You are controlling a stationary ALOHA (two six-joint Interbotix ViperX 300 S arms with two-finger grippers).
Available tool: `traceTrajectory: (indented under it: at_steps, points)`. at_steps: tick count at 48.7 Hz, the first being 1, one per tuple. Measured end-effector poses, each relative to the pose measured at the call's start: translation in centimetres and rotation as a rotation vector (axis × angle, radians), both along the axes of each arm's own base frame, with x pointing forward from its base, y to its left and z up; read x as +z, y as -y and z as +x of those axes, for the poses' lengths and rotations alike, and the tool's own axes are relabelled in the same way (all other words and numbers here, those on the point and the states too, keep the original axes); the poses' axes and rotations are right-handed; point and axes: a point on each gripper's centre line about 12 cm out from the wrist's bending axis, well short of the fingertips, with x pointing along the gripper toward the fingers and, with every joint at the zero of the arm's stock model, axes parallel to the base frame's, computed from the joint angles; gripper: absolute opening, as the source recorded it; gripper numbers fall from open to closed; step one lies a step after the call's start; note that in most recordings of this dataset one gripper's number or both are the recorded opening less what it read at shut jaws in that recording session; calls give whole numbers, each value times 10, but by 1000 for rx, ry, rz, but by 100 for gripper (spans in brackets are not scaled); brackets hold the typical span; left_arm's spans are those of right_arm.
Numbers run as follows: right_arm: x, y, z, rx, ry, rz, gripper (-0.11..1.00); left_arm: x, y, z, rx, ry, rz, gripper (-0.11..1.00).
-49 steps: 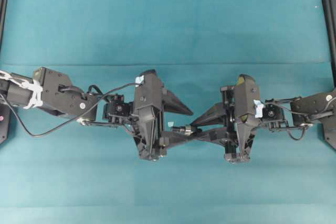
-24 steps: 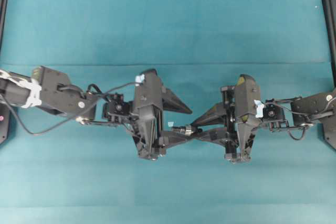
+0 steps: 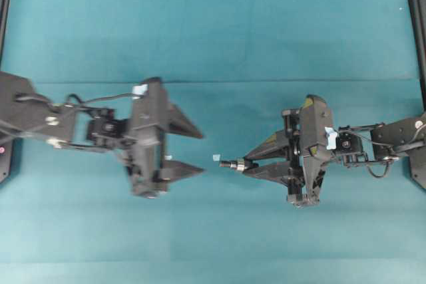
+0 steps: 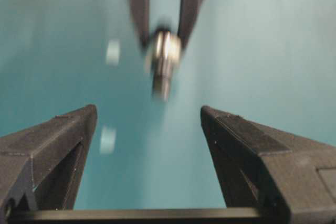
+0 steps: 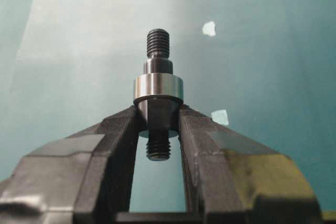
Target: Insert the washer onto the shaft with both hands.
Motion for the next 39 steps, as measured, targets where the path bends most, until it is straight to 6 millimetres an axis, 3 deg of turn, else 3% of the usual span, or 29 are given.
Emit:
traceTrajectory:
  at_steps: [19, 39]
  points:
    - [0, 0, 0, 0, -2, 1, 0, 8, -3, -53, -1, -10, 5, 87]
    - [0, 0, 0, 0, 1, 1, 0, 11, -4, -63, -1, -4, 5, 87]
